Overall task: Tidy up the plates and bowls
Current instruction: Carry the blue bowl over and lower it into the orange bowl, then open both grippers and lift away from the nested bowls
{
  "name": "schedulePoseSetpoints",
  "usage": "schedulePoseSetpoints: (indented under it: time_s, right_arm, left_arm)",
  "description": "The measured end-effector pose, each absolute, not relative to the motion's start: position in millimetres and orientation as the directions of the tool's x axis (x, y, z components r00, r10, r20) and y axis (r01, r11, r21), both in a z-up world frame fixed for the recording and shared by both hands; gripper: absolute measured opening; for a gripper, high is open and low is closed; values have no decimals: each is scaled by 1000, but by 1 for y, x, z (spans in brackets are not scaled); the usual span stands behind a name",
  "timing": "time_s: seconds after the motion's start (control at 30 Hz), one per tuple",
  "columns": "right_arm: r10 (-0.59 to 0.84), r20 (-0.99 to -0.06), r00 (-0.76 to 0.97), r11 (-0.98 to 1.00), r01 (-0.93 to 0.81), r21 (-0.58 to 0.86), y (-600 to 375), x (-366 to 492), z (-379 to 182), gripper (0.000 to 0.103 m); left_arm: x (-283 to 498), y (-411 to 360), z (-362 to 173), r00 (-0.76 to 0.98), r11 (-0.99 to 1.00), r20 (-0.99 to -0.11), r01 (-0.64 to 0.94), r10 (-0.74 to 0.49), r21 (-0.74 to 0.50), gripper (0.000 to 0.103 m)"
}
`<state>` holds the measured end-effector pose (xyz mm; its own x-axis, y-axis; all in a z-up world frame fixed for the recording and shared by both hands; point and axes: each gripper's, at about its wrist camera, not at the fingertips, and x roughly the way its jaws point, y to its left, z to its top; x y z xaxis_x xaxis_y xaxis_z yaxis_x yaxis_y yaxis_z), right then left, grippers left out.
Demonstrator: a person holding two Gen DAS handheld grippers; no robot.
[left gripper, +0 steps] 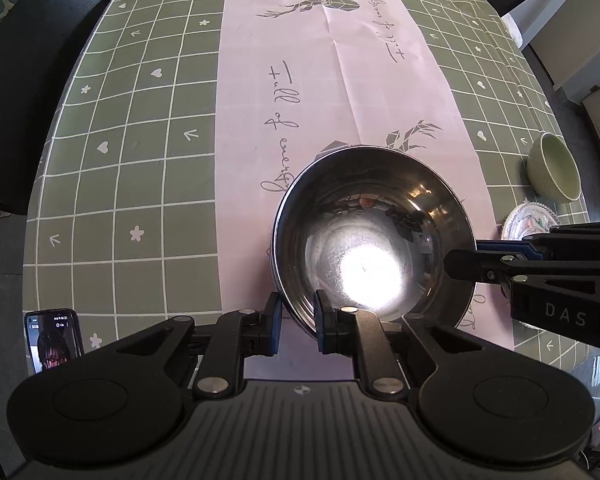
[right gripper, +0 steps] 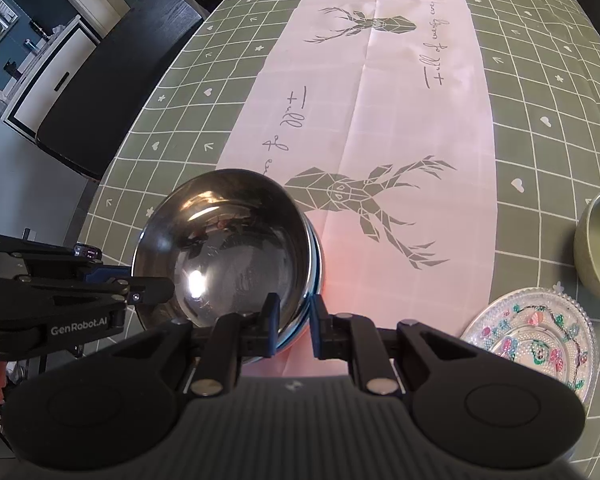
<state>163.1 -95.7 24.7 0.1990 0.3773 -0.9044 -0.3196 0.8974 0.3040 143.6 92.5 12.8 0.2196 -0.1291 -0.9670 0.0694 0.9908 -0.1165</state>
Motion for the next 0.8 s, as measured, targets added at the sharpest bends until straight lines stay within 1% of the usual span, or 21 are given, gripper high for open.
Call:
schedulePoseSetpoints:
  time_s: [0.2,0.3,0.43,0.5,0.53,0.57,0.63,0.7,0.73,0.8]
  right_arm:
    - [385,-902,196,895,-316,314,-97,163,25,15]
    - [395,-897,198,892,-316,322,-99,163,27,17]
    - [403,-891,211,888,-326,325,-99,162,32,20]
    - [411,-886,215,884,-330,330,-99,161,36,25]
    - [415,-883,220,883,-331,333,-100,160,38,30]
    - [417,-880,226,882,-333,333,-100,159,40,33]
    - [423,-875,237,880,-339,334,-102,157,45,34]
    - [426,-870,247,879,-339,334,-105,156,49,38]
    - [428,-868,253,879,-339,335,-108,155,51,41]
    - [430,-863,265,880,-335,335,-114,154,53,42]
  left_arm:
    - [144,94,12,213,989,-967,66,-141,-129,18]
    - [144,96,15,227,988,-963,71,-148,-135,29]
    - [142,96,25,261,989,-955,75,-142,-126,33]
    - [140,94,32,285,990,-950,87,-129,-108,35]
    - [139,92,35,299,991,-946,96,-122,-97,35]
    - [138,90,39,317,991,-942,106,-112,-82,35]
    - [135,85,48,353,990,-930,129,-105,-63,36]
    - [132,80,55,373,987,-921,146,-114,-62,37]
    - [130,76,59,383,985,-915,159,-129,-73,37]
    - [127,69,66,395,977,-903,187,-167,-99,37]
